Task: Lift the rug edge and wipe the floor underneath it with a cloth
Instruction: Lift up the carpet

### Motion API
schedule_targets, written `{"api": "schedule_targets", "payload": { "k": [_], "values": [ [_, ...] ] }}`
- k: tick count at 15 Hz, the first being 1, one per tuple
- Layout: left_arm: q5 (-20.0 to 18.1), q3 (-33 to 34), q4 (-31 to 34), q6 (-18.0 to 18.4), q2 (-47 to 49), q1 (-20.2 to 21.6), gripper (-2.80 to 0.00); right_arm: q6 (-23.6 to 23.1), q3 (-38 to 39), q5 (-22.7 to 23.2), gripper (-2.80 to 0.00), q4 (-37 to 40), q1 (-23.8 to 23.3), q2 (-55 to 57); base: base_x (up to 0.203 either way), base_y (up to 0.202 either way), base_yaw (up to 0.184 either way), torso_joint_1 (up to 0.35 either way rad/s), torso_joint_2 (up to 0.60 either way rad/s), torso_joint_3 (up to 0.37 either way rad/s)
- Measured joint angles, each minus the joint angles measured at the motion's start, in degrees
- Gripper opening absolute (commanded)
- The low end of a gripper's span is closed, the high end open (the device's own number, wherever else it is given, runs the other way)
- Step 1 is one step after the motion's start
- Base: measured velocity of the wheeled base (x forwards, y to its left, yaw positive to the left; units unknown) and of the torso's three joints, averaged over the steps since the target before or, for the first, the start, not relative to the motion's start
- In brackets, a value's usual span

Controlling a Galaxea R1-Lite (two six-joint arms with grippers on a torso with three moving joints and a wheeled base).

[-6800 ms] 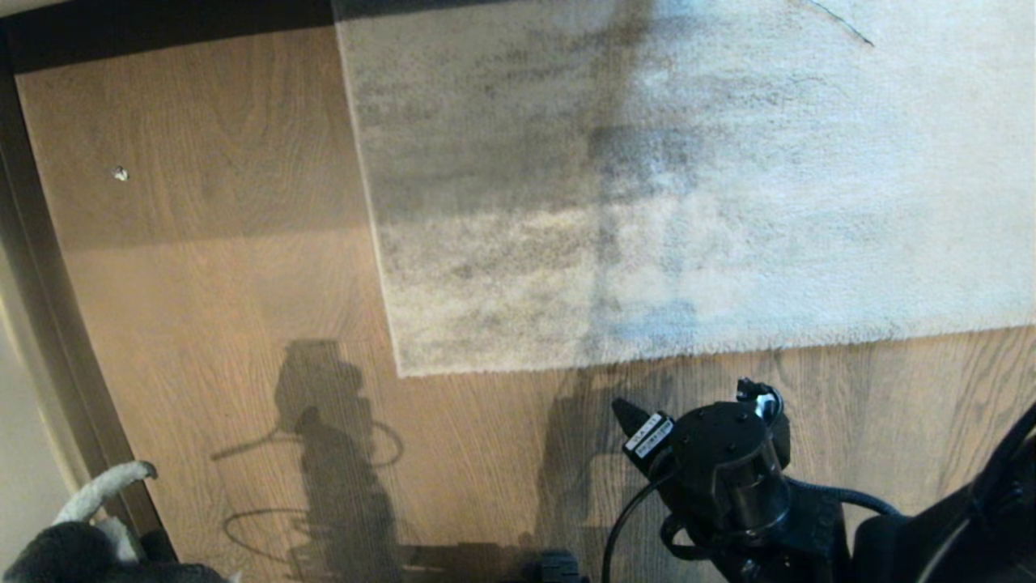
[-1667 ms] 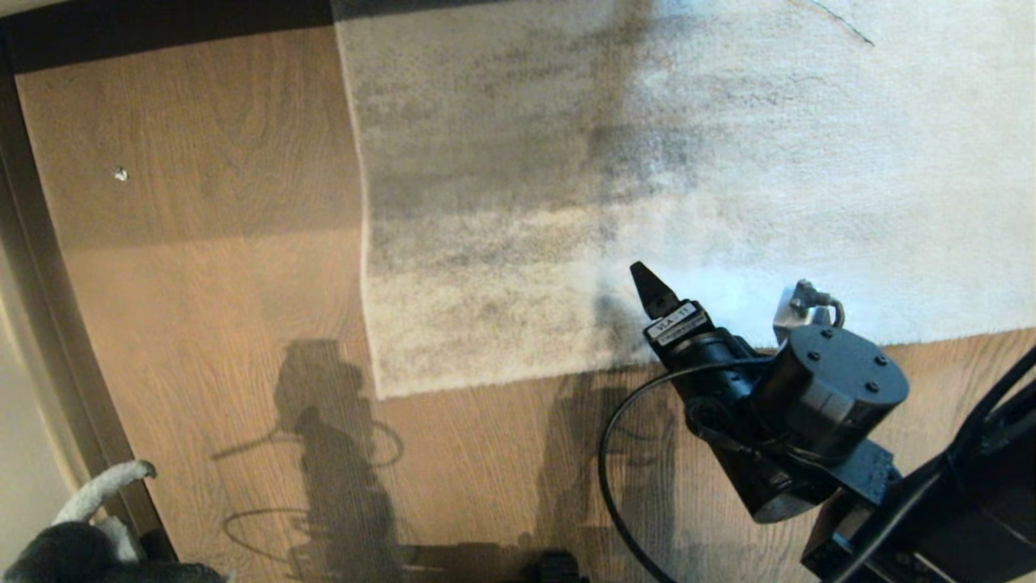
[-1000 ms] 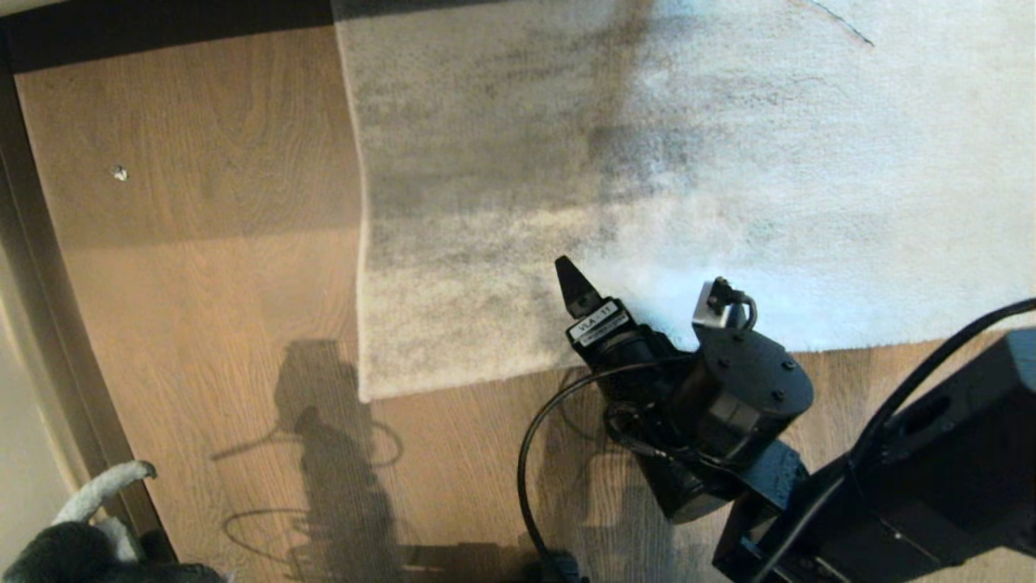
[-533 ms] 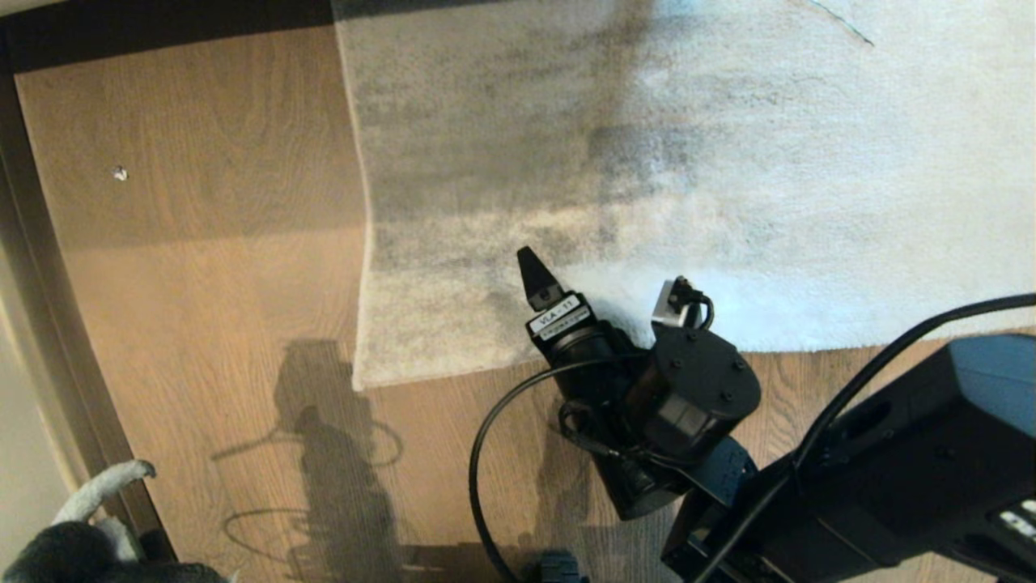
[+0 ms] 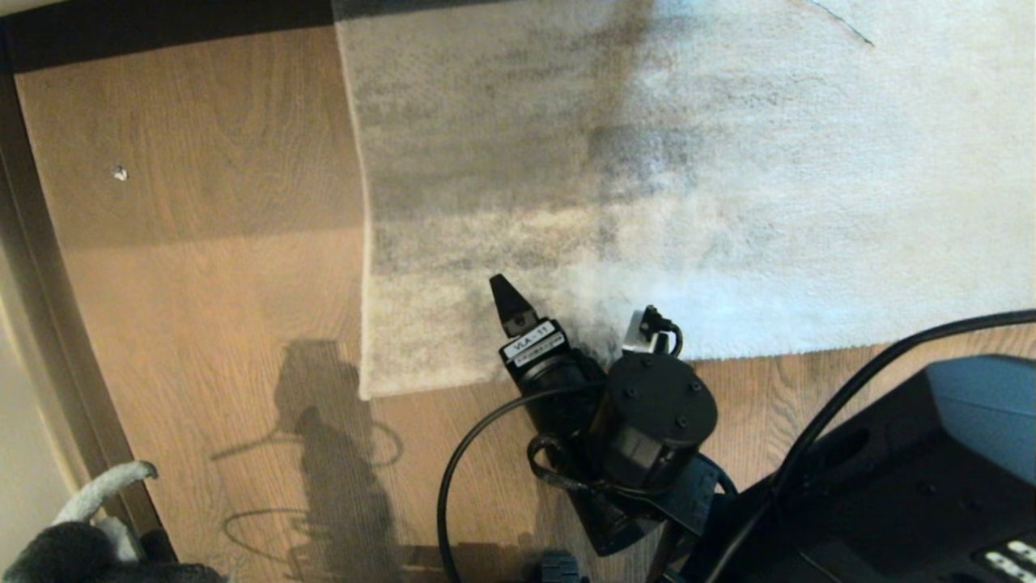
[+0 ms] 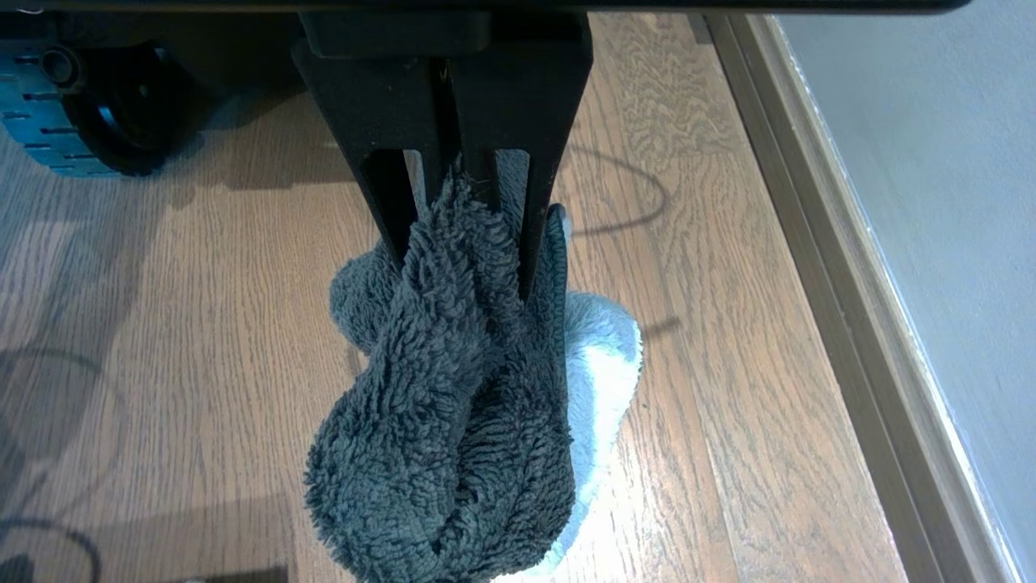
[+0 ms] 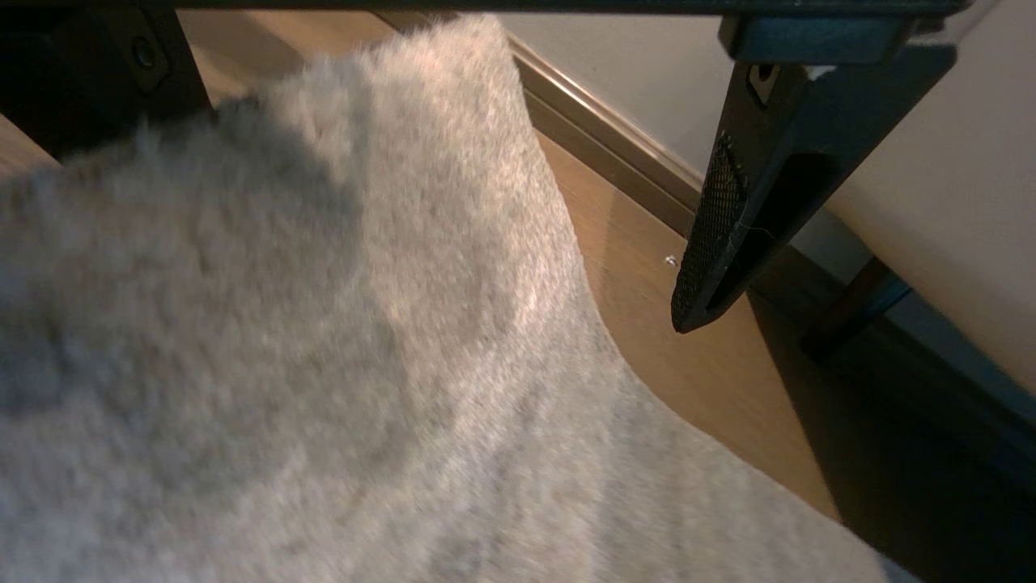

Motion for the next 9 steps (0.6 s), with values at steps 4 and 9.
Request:
{"api": "schedule_targets", "payload": {
  "k": [4,9],
  "values": [
    [-0.02,0.00,-0.02,0.00,0.00,0.02,-2.80,1.29,0.02,-0.07,0.00,0.52,0.19,0.22,0.000,0.000,0.000,0.000,0.00,0.000],
    [0.00,0.00,0.00,0.00,0.00,0.00,-2.80,1.26,0.16,-0.10,0.00,0.70,0.16,0.85,0.000,0.000,0.000,0.000,0.00,0.000]
  ]
}}
